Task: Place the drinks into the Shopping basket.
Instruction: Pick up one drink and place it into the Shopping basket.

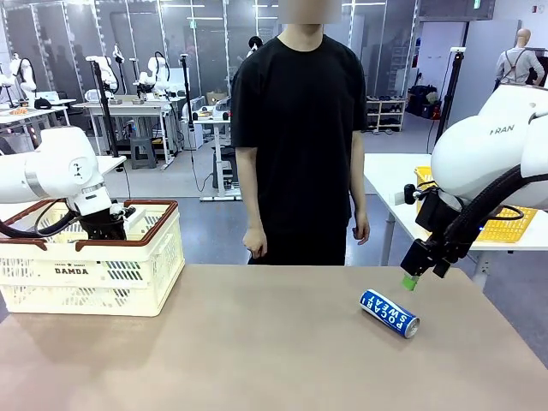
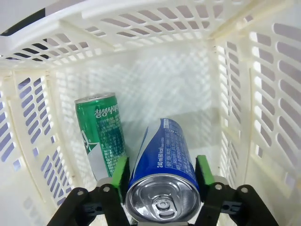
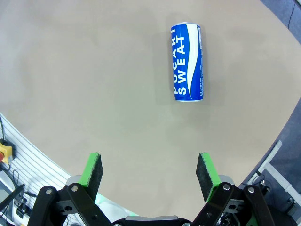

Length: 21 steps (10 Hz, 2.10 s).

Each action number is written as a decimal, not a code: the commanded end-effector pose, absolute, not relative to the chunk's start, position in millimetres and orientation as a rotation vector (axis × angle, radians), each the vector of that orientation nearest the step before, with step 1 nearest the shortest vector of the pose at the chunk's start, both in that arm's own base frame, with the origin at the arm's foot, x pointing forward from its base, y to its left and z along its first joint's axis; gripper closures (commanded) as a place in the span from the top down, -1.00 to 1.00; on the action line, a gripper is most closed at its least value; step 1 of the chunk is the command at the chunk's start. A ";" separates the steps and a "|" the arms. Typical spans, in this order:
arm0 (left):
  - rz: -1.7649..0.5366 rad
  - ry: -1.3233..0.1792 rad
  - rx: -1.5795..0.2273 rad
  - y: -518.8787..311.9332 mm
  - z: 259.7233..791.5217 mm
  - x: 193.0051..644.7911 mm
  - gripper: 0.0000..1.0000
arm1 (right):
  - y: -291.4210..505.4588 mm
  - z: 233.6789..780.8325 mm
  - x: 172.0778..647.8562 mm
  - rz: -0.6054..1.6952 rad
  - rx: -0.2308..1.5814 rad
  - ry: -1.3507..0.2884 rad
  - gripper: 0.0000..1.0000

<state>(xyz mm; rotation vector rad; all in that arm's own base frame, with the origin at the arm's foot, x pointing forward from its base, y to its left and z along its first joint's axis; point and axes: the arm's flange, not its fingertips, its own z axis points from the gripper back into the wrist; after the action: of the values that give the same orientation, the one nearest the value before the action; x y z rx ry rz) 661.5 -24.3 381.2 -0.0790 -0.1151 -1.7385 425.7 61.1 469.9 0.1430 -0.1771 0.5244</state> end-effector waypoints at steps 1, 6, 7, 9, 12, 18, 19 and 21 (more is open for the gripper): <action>-1.709 -0.132 -0.121 -23.8 389.6 663.6 0.92 | 59.0 470.8 426.0 0.532 0.135 -0.172 1.00; -1.722 -0.097 -0.086 -17.7 426.5 651.3 1.00 | 59.0 470.8 426.0 0.532 0.135 -0.172 1.00; -1.728 -0.090 -0.074 -16.9 437.0 647.8 1.00 | 59.0 470.8 426.0 0.532 0.135 -0.172 1.00; -1.732 -0.094 -0.052 -16.7 456.9 644.6 1.00 | 59.0 470.8 426.0 0.532 0.135 -0.172 1.00; -1.737 -0.098 -0.059 -14.1 470.3 642.7 1.00 | 59.0 470.8 426.0 0.532 0.135 -0.172 1.00; -1.745 -0.133 -0.038 -18.0 465.4 645.7 1.00 | 59.0 470.8 426.0 0.532 0.135 -0.172 1.00; -1.745 -0.133 -0.038 -18.0 465.4 645.7 1.00 | 59.0 470.8 426.0 0.532 0.135 -0.172 1.00; -1.745 -0.133 -0.038 -18.0 465.4 645.7 1.00 | 59.0 470.8 426.0 0.532 0.135 -0.172 1.00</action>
<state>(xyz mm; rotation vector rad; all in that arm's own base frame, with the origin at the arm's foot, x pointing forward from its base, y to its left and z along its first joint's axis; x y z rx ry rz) 643.5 -18.4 466.3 -0.0497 -0.1229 -1.7463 425.7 61.1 469.9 0.1430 -0.1771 0.5243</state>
